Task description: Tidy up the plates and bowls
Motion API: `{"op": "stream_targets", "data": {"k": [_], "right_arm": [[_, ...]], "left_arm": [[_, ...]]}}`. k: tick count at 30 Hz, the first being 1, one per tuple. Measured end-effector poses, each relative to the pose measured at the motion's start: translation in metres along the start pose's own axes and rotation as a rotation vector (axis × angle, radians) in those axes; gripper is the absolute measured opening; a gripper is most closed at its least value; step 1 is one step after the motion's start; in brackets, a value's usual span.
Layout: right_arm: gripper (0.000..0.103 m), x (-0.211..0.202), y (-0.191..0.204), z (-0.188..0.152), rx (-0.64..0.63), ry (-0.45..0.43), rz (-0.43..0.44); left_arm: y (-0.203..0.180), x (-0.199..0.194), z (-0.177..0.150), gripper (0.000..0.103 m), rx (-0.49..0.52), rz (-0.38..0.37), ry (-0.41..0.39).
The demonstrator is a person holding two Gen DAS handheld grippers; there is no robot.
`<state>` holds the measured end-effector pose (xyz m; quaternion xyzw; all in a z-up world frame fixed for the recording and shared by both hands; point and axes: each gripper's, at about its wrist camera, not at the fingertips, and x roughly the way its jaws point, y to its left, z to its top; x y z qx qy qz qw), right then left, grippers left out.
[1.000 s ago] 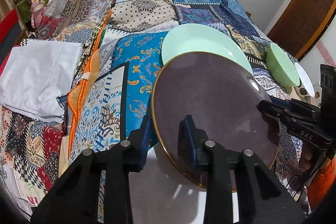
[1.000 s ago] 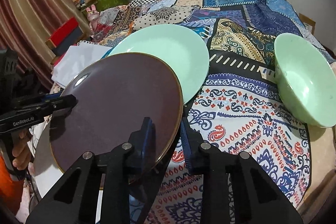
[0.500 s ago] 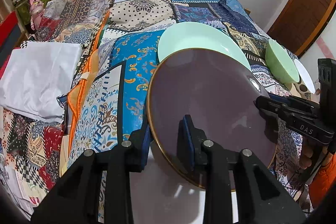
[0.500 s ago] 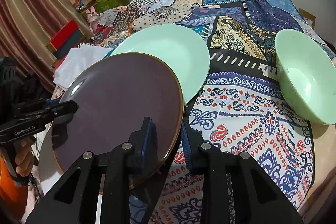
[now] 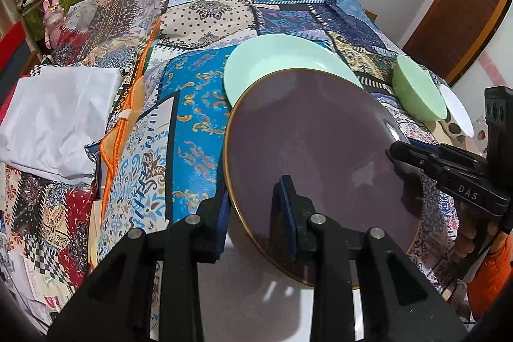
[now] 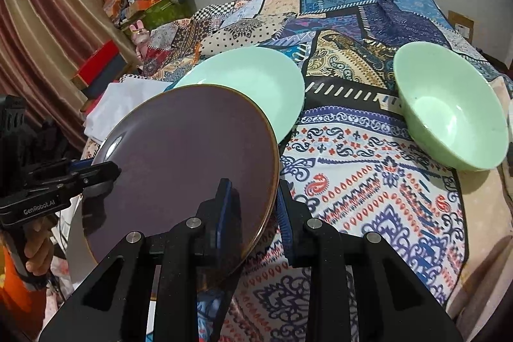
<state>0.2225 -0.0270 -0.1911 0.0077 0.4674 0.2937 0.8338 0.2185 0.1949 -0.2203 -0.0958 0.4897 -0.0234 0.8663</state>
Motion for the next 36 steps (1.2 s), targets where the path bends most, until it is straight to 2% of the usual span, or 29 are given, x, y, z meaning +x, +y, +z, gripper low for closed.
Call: {"op": "stream_targets", "data": {"k": [20,36], "right_arm": [[0.025,-0.060,-0.007,-0.021,0.035,-0.080,0.005],[0.025,-0.103,-0.027,-0.050,0.080,-0.129,-0.002]], "left_arm": [[-0.050,-0.048,-0.019,0.029,0.022,-0.026,-0.037],[-0.097,-0.069,-0.036,0.029,0.064,-0.051,-0.036]]}}
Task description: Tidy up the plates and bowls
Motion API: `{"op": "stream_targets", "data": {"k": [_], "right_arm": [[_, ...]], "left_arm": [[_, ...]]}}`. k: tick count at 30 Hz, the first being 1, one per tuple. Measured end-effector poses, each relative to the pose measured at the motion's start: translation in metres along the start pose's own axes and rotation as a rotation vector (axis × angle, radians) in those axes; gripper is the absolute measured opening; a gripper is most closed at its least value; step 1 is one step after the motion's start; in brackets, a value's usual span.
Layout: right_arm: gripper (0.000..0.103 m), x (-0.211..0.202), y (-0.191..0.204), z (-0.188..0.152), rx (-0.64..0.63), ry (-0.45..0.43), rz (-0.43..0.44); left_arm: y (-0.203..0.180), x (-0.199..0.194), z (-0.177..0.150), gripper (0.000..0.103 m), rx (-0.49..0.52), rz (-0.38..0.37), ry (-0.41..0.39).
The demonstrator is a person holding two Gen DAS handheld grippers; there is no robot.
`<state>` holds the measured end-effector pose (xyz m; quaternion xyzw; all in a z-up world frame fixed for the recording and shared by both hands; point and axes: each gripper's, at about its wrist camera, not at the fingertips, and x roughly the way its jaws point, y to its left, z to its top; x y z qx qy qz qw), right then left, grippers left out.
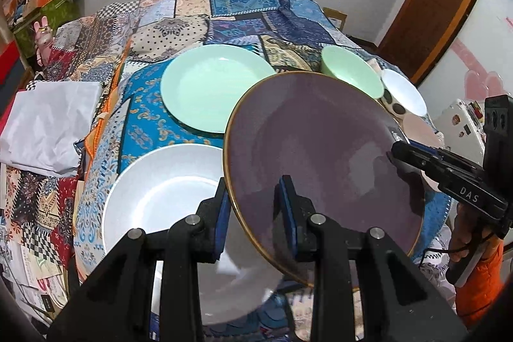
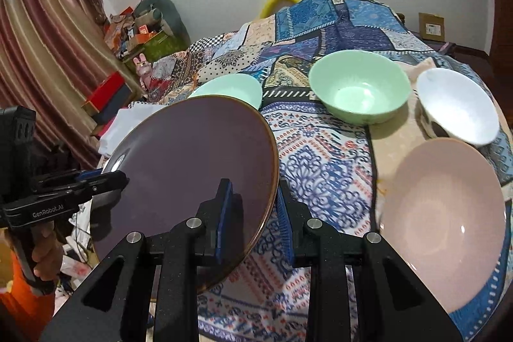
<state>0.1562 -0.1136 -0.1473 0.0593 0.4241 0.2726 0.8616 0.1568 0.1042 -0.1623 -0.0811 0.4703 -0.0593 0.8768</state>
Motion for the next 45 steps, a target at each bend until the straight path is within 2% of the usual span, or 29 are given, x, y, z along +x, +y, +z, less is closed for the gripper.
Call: {"op": "stream_targets", "data": {"k": [13,20,45], "right_arm": [[0.025,-0.028,-0.022,-0.029,0.045,-0.006,-0.013],[0.025,-0.031,-0.036,-0.044,0.083,0.016,-0.022],[0.025,-0.008,-0.061,-0.072,0.154,0.089,-0.084]], "left_arm": [[-0.038,0.000,-0.016,0.029,0.038,-0.010,0.035],[-0.054,0.014,-0.027,0.029,0.056,-0.015,0.081],[-0.060,0.073,-0.035,0.030,0.061,-0.004,0.211]]}}
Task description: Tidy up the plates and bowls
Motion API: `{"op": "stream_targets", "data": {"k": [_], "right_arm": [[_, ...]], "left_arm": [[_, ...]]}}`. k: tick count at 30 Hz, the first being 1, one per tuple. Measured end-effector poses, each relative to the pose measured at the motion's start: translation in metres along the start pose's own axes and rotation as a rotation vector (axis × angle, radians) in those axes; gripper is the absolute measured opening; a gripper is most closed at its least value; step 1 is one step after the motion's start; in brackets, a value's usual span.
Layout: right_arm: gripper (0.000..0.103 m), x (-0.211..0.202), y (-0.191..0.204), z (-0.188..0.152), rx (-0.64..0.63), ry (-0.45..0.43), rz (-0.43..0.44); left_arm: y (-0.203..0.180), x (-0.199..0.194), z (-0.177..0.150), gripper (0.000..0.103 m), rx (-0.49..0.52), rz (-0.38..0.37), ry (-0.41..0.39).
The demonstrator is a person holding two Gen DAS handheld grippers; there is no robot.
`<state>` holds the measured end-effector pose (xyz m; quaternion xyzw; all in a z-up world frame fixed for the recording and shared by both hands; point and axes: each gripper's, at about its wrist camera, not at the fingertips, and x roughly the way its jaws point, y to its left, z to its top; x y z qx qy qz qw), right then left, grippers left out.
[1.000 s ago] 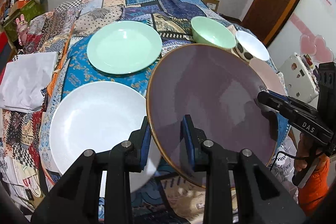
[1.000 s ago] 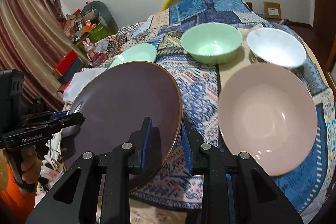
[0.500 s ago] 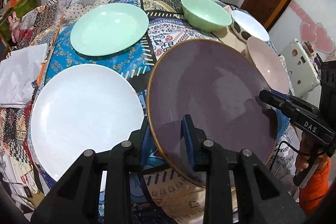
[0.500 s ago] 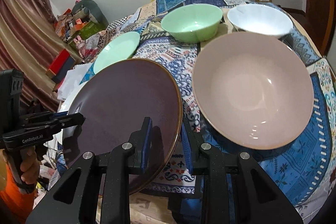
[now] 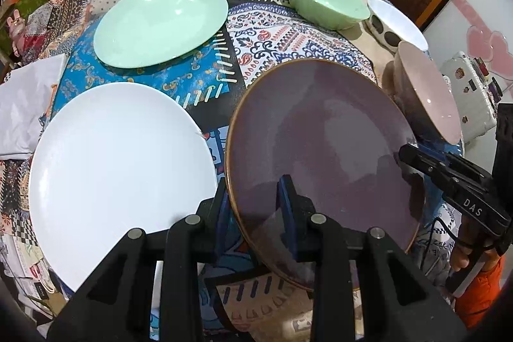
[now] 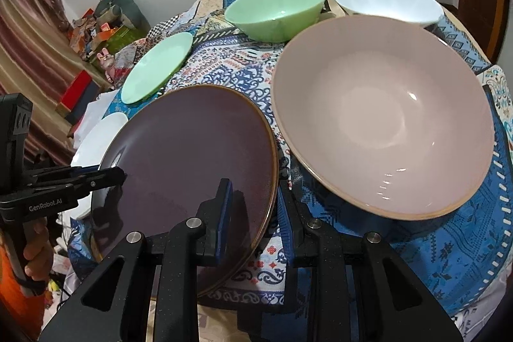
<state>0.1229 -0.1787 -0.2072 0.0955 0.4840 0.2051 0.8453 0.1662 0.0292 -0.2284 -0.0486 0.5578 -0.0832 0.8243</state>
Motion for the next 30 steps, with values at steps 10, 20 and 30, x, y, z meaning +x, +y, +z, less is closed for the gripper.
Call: {"op": "stream_targets", "data": {"k": [10,20,30], "right_arm": [[0.028,0.003,0.002,0.001,0.013,-0.020,-0.022],[0.028,-0.006,0.006,0.002,-0.032,-0.002,-0.039],[0.036,-0.036,0.024,0.003,-0.094,-0.066,-0.037]], "left_arm": [[0.002,0.009,0.005,0.030,-0.010,0.003,-0.006],[0.001,0.000,0.005,0.030,0.007,0.027,-0.043],[0.003,-0.041,-0.002,0.030,0.008,0.074,-0.126]]}}
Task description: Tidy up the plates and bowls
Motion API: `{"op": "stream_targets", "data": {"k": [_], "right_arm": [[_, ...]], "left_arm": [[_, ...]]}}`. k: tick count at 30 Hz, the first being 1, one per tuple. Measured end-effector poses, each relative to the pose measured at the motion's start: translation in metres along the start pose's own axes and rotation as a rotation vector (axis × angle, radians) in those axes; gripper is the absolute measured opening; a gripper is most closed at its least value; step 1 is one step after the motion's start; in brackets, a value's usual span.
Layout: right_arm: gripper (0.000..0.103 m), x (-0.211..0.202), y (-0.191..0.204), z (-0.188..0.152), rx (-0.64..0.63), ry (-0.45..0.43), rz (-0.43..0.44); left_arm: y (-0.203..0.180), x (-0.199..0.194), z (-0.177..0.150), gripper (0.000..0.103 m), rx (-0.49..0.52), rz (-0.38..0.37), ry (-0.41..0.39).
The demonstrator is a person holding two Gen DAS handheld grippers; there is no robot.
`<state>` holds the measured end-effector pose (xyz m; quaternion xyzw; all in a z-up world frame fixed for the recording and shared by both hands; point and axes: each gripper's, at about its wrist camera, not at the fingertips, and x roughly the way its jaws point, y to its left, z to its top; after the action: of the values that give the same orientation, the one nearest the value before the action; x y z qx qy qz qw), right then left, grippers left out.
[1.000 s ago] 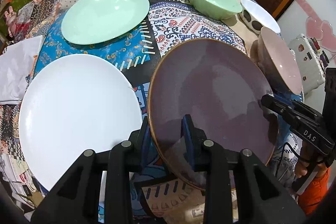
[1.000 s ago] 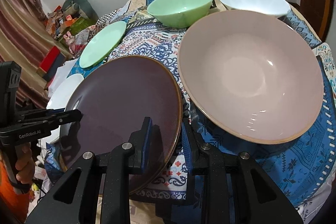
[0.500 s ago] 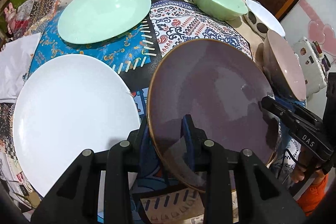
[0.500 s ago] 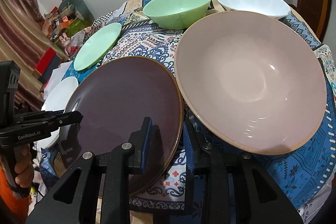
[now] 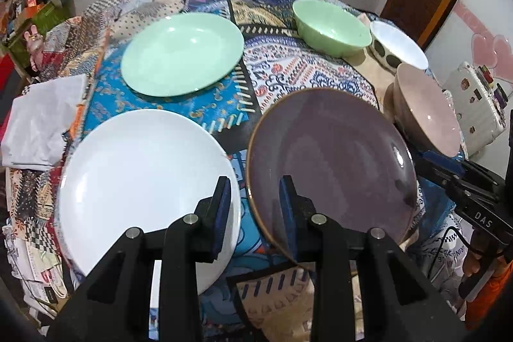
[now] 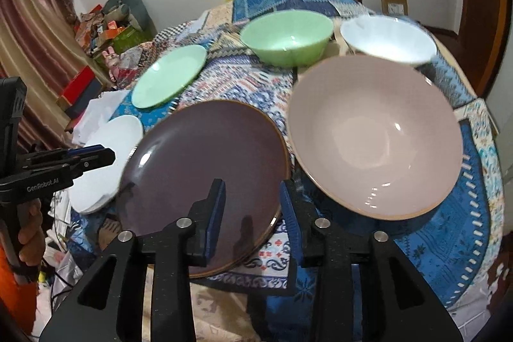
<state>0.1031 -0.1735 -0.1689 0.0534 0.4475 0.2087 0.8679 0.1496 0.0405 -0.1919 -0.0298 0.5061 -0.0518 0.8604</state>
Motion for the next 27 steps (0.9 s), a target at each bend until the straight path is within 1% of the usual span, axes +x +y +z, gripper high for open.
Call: {"op": "stream_targets", "data": {"k": [2,10,12,17,20,23,25,27], "right_arm": [[0.038,-0.004,0.005,0.002,-0.012,-0.015,0.002],[0.042,-0.018,0.033,0.010,-0.068,-0.069,0.039],[0.045,-0.019,0.042,0.013,-0.086,-0.082,0.051],[0.047,-0.017,0.065,0.020,-0.138,-0.102,0.079],[0.049,-0.013,0.077,0.023,-0.163,-0.102,0.093],[0.051,-0.003,0.091,0.028,-0.196,-0.095,0.110],[0.052,0.004,0.100,0.032,-0.216,-0.085,0.116],[0.053,0.010,0.107,0.033,-0.235,-0.076,0.119]], "left_arm": [[0.002,-0.010,-0.001,0.030,-0.001,0.012,-0.022],[0.020,-0.054,-0.009,0.033,-0.026,0.051,-0.106],[0.027,-0.062,-0.011,0.033,-0.036,0.063,-0.118],[0.047,-0.077,-0.020,0.034,-0.067,0.098,-0.140],[0.063,-0.084,-0.027,0.037,-0.094,0.126,-0.149],[0.076,-0.088,-0.033,0.041,-0.118,0.149,-0.152],[0.086,-0.089,-0.039,0.046,-0.136,0.161,-0.152],[0.098,-0.089,-0.045,0.048,-0.155,0.174,-0.149]]}}
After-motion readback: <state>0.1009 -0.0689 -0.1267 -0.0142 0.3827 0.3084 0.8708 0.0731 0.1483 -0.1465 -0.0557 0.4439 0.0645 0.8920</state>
